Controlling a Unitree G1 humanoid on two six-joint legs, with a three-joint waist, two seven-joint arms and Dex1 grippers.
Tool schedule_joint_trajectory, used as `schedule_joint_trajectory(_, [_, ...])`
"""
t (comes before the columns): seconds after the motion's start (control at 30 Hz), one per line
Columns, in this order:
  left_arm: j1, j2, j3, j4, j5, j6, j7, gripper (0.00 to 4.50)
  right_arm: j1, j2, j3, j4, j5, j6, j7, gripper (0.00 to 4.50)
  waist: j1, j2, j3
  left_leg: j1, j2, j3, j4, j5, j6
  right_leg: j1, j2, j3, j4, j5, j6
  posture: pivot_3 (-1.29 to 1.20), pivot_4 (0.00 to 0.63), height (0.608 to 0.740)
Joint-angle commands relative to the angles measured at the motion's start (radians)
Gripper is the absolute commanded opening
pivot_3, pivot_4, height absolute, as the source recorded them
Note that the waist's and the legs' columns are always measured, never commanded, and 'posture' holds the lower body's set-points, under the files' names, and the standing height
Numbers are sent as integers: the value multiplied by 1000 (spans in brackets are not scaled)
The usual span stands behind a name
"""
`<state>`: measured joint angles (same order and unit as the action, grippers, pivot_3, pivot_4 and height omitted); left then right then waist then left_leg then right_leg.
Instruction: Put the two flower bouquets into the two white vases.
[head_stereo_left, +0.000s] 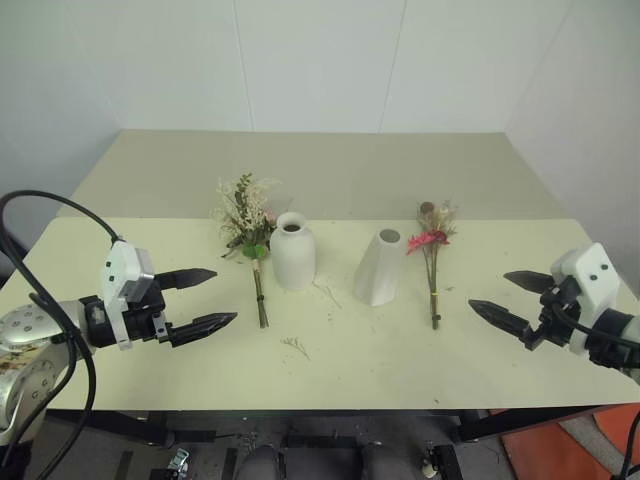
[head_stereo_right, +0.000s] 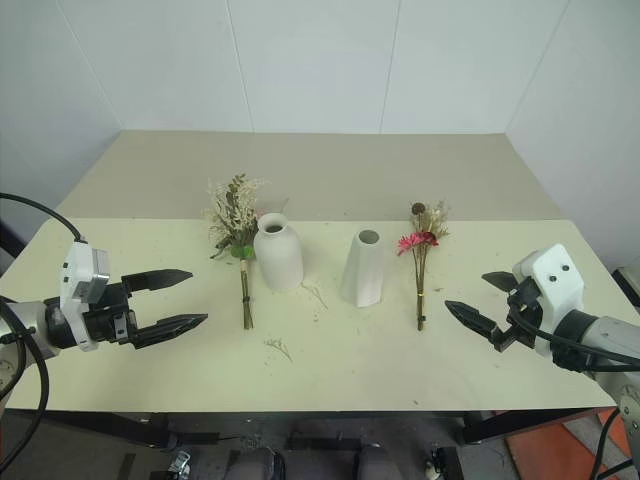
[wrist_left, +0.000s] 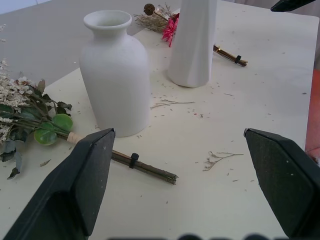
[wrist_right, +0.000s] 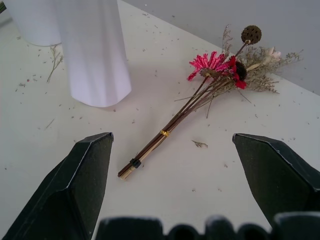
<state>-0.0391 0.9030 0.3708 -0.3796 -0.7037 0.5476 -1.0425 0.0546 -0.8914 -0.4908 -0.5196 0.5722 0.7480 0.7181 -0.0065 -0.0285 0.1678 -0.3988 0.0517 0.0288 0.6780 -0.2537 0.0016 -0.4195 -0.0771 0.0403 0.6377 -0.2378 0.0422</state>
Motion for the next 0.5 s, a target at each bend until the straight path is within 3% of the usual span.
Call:
schedule_joint_trajectory(0.03, [-11, 11, 23, -10, 1, -16, -1, 4500, -15, -10, -24, -8, -3, -21, 1, 4485, 0, 0, 0, 0, 0, 0, 0, 0, 0, 0, 0, 0, 0, 0, 0, 0, 150, 740])
schedule_joint_trajectory(0.3, [-30, 7, 10, -3, -3, -21, -8, 4500, -35, -9, -14, -8, 11, -1, -8, 4485, -2, 0, 0, 0, 0, 0, 0, 0, 0, 0, 0, 0, 1, 0, 0, 0, 150, 740])
schedule_joint_trajectory(0.5, [-127, 11, -40, 45, -3, -27, -49, 4500, -141, -11, 44, 10, 50, 105, -58, 4485, -5, 0, 0, 1, 0, 0, 1, 0, 0, 0, 0, 1, 3, 0, 0, 0, 150, 740])
